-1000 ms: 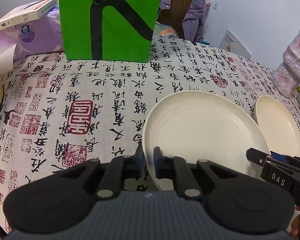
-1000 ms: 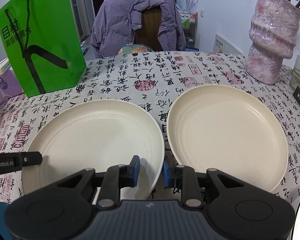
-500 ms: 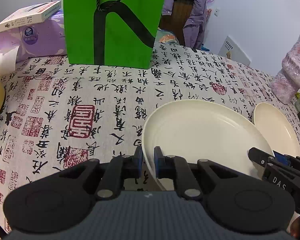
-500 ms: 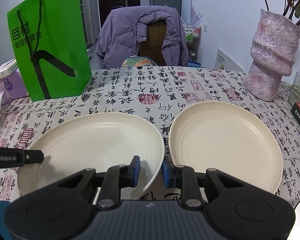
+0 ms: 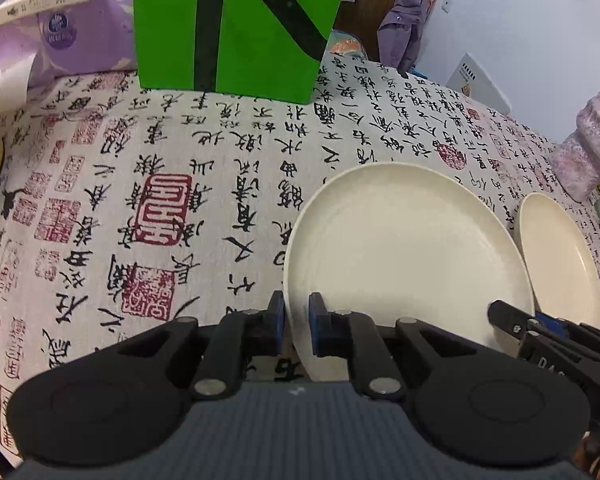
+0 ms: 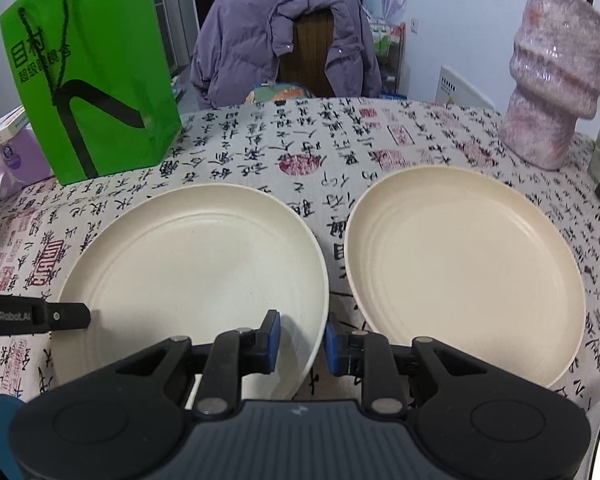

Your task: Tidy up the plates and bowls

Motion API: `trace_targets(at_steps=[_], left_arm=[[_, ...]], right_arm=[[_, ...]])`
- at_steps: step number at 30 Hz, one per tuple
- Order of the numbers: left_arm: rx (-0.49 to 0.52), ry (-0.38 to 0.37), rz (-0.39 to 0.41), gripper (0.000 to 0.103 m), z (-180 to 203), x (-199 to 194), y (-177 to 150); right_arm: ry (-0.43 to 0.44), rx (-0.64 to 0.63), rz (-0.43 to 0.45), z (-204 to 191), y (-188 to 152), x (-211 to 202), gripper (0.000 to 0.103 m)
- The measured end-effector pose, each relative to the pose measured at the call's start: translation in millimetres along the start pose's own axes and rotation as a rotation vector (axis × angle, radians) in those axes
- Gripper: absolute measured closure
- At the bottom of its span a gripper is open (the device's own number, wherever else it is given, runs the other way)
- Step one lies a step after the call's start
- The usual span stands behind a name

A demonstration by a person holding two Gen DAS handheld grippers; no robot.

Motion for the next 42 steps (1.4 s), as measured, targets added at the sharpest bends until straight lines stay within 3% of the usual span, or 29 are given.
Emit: trace_targets(at_steps=[7,16,25,33,42], left_arm=[[-0.05,-0.054,-0.016,0.088,-9,3,5],[-0.056,-0.049,-0.003,0.088,-13,10,11],[0.037,0.008,0.021,0.09,2,16,17],[0.139,0.116,0.076,0.09,17,4,15],[0.138,0.147,0.145,0.09,27,-13,18]], right_arm=[[0.025,0.042,-0.017,4,0,4,0.078],[0.06,0.051,-0.027,8,3,9,0.078],[0.084,0.031,-0.031,11,6,12,0.082],[0.113,-0.008,0.018,6,6,4,0.084],[0.143,-0.001,0.08,13,13,-6,0.084]])
Point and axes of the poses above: each gripper's, at about its wrist camera, not at the fingertips, and x roughly the way its jaws point, z to its right, y to its top, the point moved 3 cm from there along x, roughly the way its jaws point, and after that the axes turned 12 degrees about z, right-handed, at the moved point
